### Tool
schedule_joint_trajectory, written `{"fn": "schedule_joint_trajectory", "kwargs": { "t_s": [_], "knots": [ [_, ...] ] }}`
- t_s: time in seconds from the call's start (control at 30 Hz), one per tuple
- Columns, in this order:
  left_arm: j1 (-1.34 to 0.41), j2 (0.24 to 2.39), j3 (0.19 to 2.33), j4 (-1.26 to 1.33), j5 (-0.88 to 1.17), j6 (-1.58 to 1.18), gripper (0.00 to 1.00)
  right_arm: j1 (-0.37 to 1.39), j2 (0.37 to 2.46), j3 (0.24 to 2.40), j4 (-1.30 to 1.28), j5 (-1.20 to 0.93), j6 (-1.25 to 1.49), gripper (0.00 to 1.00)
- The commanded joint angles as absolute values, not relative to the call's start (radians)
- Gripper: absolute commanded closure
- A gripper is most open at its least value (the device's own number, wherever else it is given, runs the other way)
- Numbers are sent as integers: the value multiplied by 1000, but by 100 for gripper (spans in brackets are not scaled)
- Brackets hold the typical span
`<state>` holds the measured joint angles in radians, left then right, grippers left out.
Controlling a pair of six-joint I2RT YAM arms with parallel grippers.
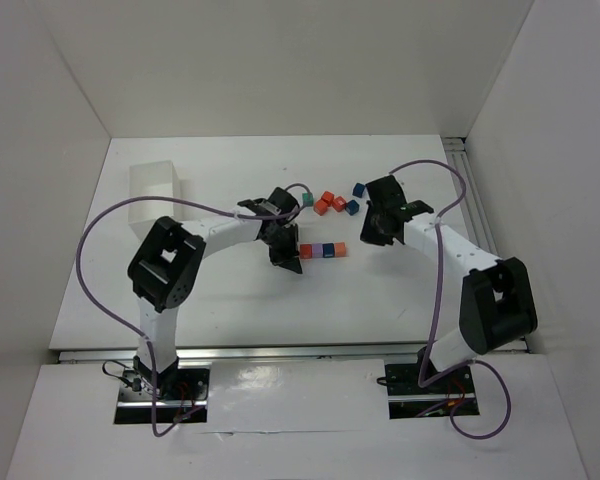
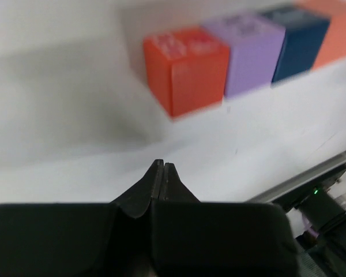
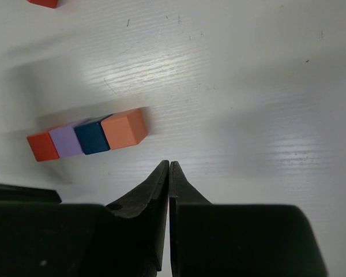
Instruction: Build the wood block tower
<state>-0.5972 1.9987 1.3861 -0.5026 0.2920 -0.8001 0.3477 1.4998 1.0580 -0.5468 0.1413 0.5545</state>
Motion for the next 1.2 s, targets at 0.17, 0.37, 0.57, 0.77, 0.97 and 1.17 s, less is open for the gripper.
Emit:
{"fn": "schedule_joint_trajectory", "kwargs": {
  "t_s": [0.17, 0.37, 0.57, 0.77, 0.97, 1.17],
  "knots": [
    [-558, 1893, 1355, -606, 131, -677, 100, 341, 1601, 1089, -519, 123, 514, 89],
    [-546, 1979, 1466, -624, 60, -657, 100, 341, 1709, 1131, -509, 101, 471, 88],
    [-528, 2055, 1560, -637, 26, -635, 100, 341, 1773, 1154, -476, 69, 471, 88],
    [-528, 2098, 1605, -647, 26, -623, 100, 331, 1821, 1175, -453, 34, 462, 88],
    [-528, 2118, 1605, -637, 35, -614, 100, 331, 1848, 1184, -443, 15, 453, 88],
    [-528, 2118, 1614, -627, 44, -604, 100, 341, 1858, 1212, -443, -8, 434, 88]
  ]
}}
